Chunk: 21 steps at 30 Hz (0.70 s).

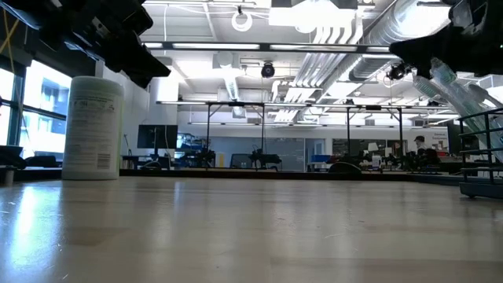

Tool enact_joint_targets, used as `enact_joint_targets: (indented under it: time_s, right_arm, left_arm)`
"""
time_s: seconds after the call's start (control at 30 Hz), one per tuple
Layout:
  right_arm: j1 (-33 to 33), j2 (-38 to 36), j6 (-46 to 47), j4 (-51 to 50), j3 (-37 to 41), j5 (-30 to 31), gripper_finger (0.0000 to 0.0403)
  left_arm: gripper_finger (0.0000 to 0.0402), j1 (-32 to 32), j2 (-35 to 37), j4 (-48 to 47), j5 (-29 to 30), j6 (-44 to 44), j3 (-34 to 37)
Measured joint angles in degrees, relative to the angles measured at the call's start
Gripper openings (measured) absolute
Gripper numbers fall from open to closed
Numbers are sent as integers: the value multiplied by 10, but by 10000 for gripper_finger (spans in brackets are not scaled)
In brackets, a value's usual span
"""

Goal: Pick & Place toothbrushing station
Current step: Return to Home Position

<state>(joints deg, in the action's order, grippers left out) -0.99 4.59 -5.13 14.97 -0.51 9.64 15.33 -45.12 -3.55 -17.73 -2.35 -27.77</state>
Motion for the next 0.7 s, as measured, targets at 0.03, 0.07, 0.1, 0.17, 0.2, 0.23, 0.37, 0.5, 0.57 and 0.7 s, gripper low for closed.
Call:
enact_joint_targets:
  time_s: [0.03,0.07,0.1,0.17,0.2,0.23,0.37,0.5,0.57,0.7]
  right_arm:
    - [0,0,-1,-4,0,8,1]
    - [0,0,-3,-11,0,19,2]
    - [0,0,-3,-18,0,33,2]
    - [0,1,4,-22,0,58,3]
    - [0,1,14,-22,0,70,3]
    - [0,1,23,-22,0,79,3]
    - [0,1,52,-32,0,89,3]
    - [0,1,54,-51,0,84,2]
    - [0,1,54,-53,1,84,2]
    - [0,1,54,-53,1,84,2]
  left_arm:
    - [0,0,1,-2,-5,-6,0]
    - [0,0,4,-8,-10,-9,0]
    - [0,0,10,-17,-11,-11,0]
    - [0,0,28,-38,-6,-10,0]
    - [0,0,40,-52,3,-5,0]
    - [0,0,53,-64,7,-4,0]
    - [0,0,127,-92,5,-4,11]
    - [0,0,203,-104,2,-4,50]
    - [0,0,243,-106,2,-2,74]
    - [0,0,302,-91,1,12,110]
